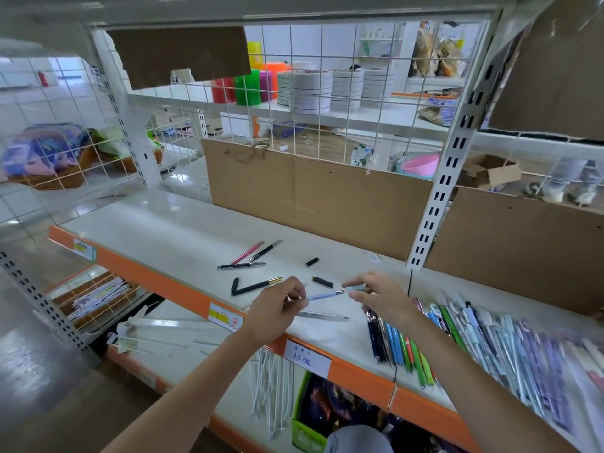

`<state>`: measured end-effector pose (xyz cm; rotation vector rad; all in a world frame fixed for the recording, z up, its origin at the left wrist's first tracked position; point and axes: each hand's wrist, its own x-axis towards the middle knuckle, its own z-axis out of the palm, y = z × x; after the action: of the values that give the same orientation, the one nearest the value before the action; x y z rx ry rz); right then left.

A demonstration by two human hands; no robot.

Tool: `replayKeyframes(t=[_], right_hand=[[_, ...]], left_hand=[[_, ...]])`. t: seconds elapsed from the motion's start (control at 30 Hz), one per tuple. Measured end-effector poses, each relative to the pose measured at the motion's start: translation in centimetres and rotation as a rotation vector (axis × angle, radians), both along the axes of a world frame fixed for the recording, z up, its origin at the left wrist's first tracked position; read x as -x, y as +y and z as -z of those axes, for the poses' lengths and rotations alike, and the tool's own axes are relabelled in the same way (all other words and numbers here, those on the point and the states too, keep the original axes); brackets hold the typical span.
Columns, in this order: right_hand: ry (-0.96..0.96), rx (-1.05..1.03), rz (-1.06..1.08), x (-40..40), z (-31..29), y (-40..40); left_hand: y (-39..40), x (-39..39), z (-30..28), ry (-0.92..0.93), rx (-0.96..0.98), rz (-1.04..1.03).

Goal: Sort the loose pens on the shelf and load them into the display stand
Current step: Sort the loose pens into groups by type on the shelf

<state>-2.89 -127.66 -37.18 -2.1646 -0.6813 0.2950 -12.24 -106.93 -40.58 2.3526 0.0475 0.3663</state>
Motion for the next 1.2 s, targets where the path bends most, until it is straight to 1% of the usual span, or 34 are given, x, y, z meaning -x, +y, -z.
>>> replayKeyframes(t=[0.1,0.2,0.33,0.47,0.53,0.63,0.7,0.77,0.87,1.0,1.1,1.2], right_hand=[[0.012,-0.022,-0.049,0.6,-0.4,0.2],[0.025,-0.037,-0.070,0.9,-0.5,0.5],[0.127,-0.123,-0.002,1.0,-0.3,0.5],[0.235,-0.255,0.042,1.5,-0.2,0.8],[0.285,-0.289,0.088,1.6,0.1,1.0],[0.296,-0.236,0.165,1.5,0.7,1.3],[0.293,-0.213,0.203,1.3,1.1,1.3],[0.322,-0.246,0.248,1.0,1.4,1.0],[0.342,-0.294,0.303,0.4,2.0,0.3],[0.261,-0.204,0.303,0.1,2.6,-0.4],[0.198,-0.093,0.314,0.1,2.9,-0.5],[0.171,-0.016,0.294,0.0,3.3,-0.3]], left_hand=[[-0.2,-0.1,0.0,-0.025,0.018,0.035],[-0.6,-0.3,0.1,-0.052,-0.042,0.058],[-0.8,0.0,0.1,-0.057,0.020,0.019],[-1.2,0.5,0.4,-0.029,0.097,-0.008],[-1.5,0.7,0.9,0.003,0.058,0.024],[-1.5,1.1,1.7,0.044,0.028,0.046],[-1.3,1.3,2.0,0.063,0.027,0.019],[-0.9,1.3,1.9,0.066,0.019,-0.017],[0.0,1.3,2.1,0.078,-0.060,-0.045],[0.8,1.3,2.6,0.108,-0.156,-0.082],[0.7,1.1,2.3,0.131,-0.170,-0.095],[0.9,0.8,2.0,0.146,-0.212,-0.054]])
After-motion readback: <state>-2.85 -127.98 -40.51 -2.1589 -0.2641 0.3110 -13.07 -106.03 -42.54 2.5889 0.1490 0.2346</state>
